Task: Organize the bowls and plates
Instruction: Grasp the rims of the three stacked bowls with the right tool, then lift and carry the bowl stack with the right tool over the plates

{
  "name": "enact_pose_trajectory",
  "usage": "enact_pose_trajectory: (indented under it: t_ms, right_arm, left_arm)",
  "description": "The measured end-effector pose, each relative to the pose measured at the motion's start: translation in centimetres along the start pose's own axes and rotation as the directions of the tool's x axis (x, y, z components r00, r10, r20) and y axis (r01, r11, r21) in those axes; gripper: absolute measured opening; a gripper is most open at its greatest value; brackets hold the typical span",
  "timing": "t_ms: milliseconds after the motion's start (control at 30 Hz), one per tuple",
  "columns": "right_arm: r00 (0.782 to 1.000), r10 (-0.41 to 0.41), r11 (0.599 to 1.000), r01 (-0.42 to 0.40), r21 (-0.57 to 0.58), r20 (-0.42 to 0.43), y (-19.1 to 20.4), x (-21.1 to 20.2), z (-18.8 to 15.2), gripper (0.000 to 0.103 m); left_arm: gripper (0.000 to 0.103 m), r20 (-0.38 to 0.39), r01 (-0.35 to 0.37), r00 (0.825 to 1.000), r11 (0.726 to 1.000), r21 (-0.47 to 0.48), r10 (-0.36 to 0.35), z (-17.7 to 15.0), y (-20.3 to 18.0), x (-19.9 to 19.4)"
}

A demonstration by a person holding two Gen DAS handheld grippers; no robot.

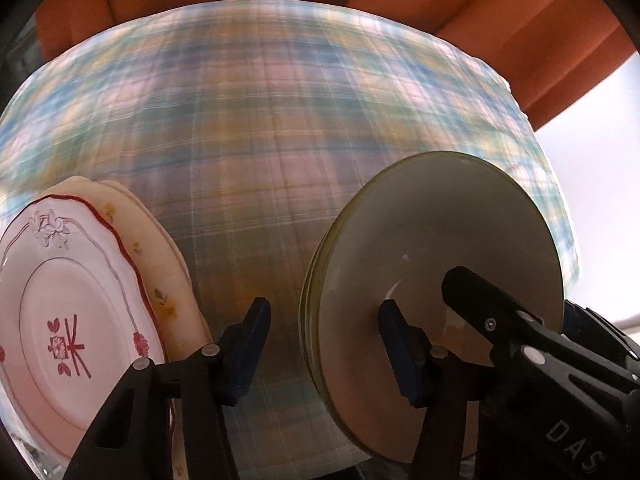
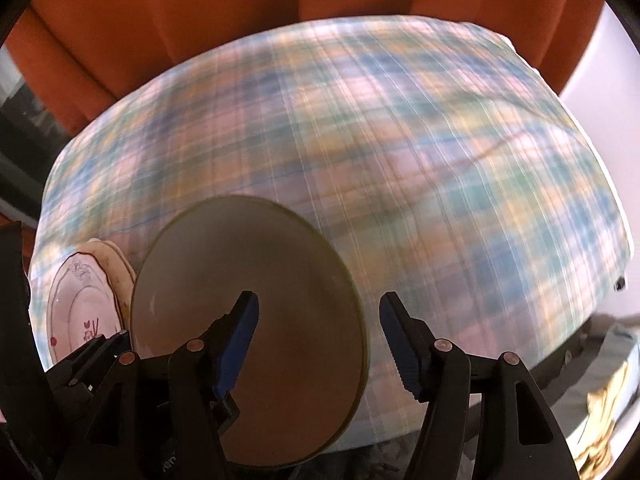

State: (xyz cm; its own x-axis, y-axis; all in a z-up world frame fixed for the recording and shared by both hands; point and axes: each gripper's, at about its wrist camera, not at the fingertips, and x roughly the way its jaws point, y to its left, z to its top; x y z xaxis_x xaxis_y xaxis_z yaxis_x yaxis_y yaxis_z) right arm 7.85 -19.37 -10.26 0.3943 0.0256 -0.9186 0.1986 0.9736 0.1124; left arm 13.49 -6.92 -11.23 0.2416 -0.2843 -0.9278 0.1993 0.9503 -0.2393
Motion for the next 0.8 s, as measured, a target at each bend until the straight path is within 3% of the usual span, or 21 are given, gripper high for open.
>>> enact_pose_trajectory:
  t_ms: [400,633,733,800]
  right_arm:
    - [1.0,-0.009,0.998,0.01,0.068,-0.022,-0.6,0.4,-0.6,0.067]
    - [0.994,0.09,0.995,-0.087,0.054,-0.06,-1.9,2.1,0.2,0.065]
    - [0.986,0.143,0.989,-0.14,0.042,-0.085,-2.4,2.8,0.5,0.055]
    - [0.977,0.191,0.981,-0.189,0.036,-0.097,-2.9,3.2,0.7,0.054]
  left_arm:
    - [0.048,-0.019,0.032,0.999,0.999,0.044,-0.031,-0.2,-0.3,-0.1]
    - [0.048,-0.022,-0.016,1.0,1.0,0.012,0.016,0.2,-0.8,0.2]
    - [0.048,-0.019,-0.06,0.998,0.998,0.008,0.06,0.2,-1.3,0.2]
    - [0.048,-0.01,-0.074,0.997,0.997,0.008,0.074,0.2,-1.6,0.3]
